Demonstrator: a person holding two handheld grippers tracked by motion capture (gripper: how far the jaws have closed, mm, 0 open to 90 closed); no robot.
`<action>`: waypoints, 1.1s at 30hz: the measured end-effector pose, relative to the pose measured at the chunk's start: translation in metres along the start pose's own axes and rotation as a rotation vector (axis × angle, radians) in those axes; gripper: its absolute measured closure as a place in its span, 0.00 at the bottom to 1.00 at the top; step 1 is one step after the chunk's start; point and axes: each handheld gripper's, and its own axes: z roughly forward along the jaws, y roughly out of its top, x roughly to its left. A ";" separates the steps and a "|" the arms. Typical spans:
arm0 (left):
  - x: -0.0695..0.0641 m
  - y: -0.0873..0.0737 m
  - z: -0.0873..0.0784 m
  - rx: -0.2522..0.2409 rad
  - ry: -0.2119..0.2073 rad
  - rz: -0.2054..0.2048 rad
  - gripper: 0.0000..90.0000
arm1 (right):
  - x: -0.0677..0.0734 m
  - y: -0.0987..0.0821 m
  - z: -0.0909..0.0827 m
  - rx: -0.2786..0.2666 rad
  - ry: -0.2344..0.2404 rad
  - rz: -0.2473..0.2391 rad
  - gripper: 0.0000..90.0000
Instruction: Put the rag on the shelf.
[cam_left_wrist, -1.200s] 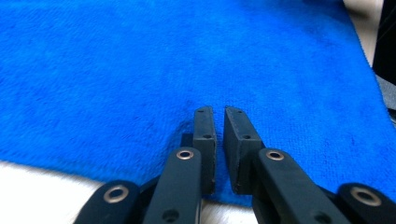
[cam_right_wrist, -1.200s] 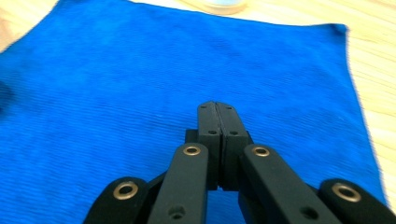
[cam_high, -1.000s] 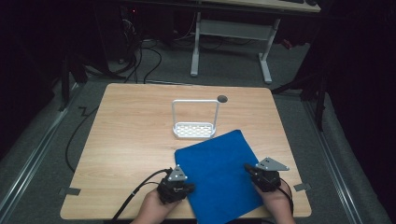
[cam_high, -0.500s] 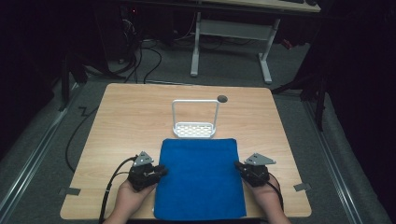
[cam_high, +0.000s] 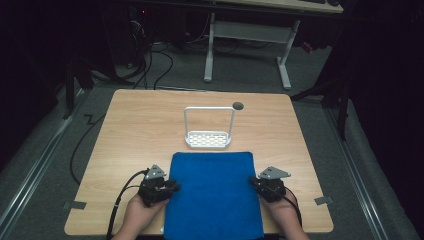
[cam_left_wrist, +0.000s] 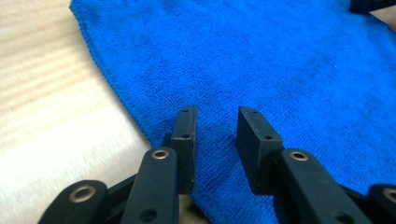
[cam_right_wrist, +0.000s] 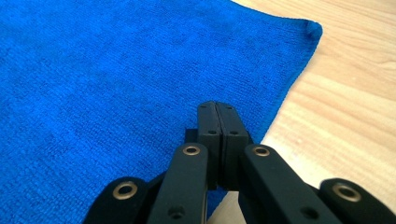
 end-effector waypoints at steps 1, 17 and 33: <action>-0.002 0.000 -0.001 0.007 0.001 0.002 0.77 | 0.001 -0.001 -0.001 -0.002 0.005 0.002 1.00; -0.012 -0.020 -0.020 0.024 -0.035 0.009 0.76 | 0.019 -0.013 -0.020 0.026 0.086 -0.026 0.98; 0.044 0.019 0.002 -0.103 0.152 -0.064 0.62 | -0.002 -0.013 -0.025 -0.071 0.061 0.076 0.78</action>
